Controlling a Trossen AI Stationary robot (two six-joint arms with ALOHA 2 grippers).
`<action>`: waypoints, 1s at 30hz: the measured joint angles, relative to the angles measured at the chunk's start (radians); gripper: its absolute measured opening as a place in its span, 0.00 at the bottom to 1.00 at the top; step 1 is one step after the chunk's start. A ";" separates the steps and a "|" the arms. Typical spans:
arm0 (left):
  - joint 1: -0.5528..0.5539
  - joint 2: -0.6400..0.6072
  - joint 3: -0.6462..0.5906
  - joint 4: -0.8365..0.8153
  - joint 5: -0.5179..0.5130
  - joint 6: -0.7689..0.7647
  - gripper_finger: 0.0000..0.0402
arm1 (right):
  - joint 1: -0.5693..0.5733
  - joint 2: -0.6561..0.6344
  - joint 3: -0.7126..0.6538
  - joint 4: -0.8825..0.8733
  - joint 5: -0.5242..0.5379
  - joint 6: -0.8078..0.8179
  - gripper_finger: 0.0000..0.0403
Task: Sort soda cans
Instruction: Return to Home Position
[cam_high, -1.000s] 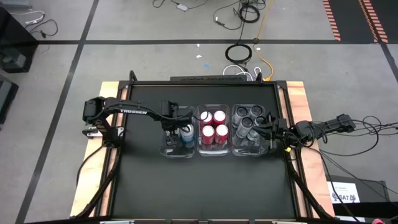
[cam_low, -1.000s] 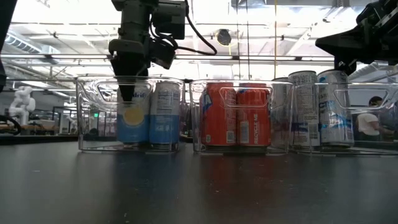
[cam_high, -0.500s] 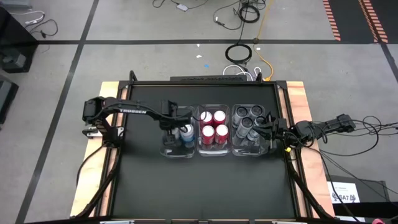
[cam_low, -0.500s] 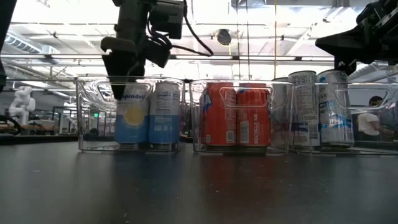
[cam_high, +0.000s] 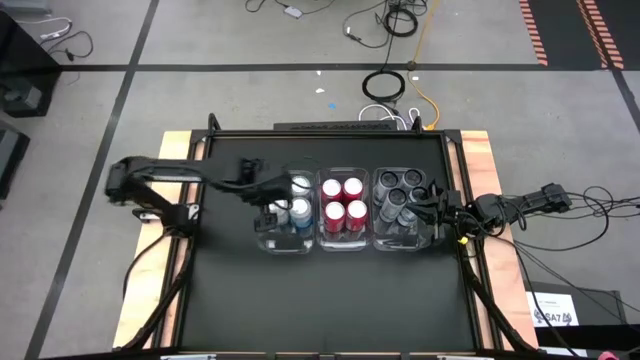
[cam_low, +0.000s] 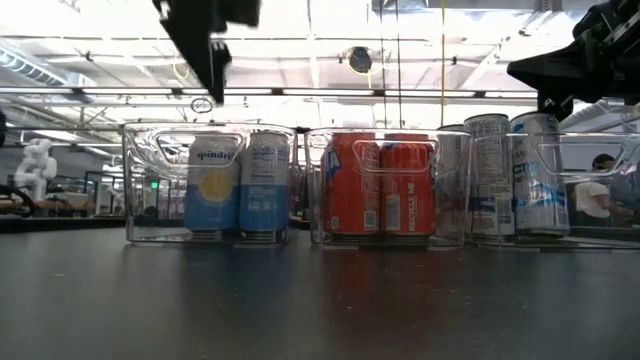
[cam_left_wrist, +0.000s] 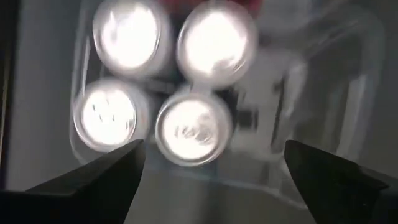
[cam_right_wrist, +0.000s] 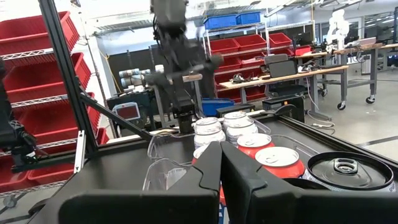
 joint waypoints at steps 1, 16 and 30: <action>-0.011 -0.044 -0.020 0.041 0.000 0.006 0.97 | 0.000 0.000 0.000 0.000 0.000 0.000 0.00; -0.058 -0.728 -0.702 0.581 -0.170 0.010 0.97 | 0.000 0.000 0.000 0.000 0.000 0.000 0.00; -0.096 -0.998 -1.229 1.191 -0.012 0.047 0.97 | 0.000 0.000 0.000 0.000 0.000 0.000 0.00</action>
